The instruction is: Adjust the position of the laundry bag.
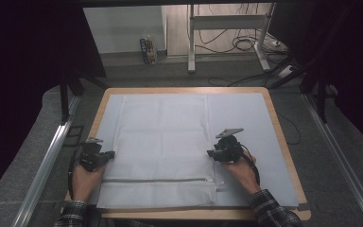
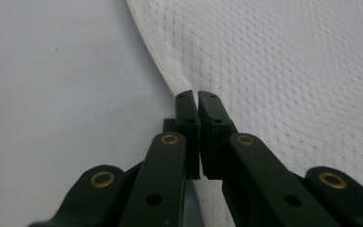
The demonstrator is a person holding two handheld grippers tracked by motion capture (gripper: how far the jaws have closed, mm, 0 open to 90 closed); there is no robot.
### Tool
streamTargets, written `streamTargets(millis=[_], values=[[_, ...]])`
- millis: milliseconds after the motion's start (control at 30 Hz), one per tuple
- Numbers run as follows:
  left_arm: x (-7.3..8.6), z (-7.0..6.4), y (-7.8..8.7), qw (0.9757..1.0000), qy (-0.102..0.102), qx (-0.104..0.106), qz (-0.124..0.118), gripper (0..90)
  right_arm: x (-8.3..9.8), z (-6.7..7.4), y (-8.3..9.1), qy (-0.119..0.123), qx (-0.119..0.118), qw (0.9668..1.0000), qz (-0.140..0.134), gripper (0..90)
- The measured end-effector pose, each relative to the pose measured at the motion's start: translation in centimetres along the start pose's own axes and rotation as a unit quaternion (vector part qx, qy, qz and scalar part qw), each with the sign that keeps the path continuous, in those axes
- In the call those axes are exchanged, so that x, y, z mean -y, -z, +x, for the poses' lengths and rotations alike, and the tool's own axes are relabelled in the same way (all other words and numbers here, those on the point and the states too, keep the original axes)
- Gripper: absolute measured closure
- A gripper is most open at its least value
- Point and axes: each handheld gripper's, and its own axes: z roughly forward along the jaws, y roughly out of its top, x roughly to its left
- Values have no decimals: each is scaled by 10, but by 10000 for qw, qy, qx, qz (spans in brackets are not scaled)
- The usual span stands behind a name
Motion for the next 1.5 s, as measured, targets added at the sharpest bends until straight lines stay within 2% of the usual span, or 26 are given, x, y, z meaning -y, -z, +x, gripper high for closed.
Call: streamTargets(millis=[67,100,133,200,233,300,333,467,600,733,933,1133,1300,1333,1500], values=[[0,0,0,10000,-9,-9,12,883,1,5,-5,128,134,9998,43,545],[0,0,0,10000,-10,-6,8,884,0,7,-5,164,226,9996,75,603],[0,0,0,10000,-5,0,8,885,0,8,-5,191,214,9996,61,684],[0,0,0,10000,6,8,6,887,1,11,-6,144,165,9997,64,784],[0,0,0,10000,8,-4,5,888,0,11,-6,151,105,9998,71,871],[0,0,0,10000,0,6,8,891,0,12,-6,142,35,9999,85,873],[0,0,0,10000,3,12,12,891,-1,15,-5,246,106,9996,105,880],[-1,-1,0,10000,-21,54,6,891,-1,14,-2,305,133,9994,122,882],[-2,-6,0,9999,-127,108,2,891,0,11,5,288,162,9994,117,883],[-5,-17,-3,9996,-205,166,-51,892,4,5,12,246,185,9994,159,882],[-12,-34,-9,9984,-507,262,19,891,14,-5,26,187,277,9992,240,882],[-18,-47,-16,9969,-689,361,85,890,22,-14,38,90,316,9990,312,882],[-24,-58,-22,9953,-843,456,154,891,26,-20,46,47,406,9986,320,882],[-26,-62,-25,9946,-909,479,172,890,29,-27,49,-3,446,9985,317,882],[-31,-73,-30,9928,-1006,613,217,890,32,-35,54,-80,521,9981,335,882]])
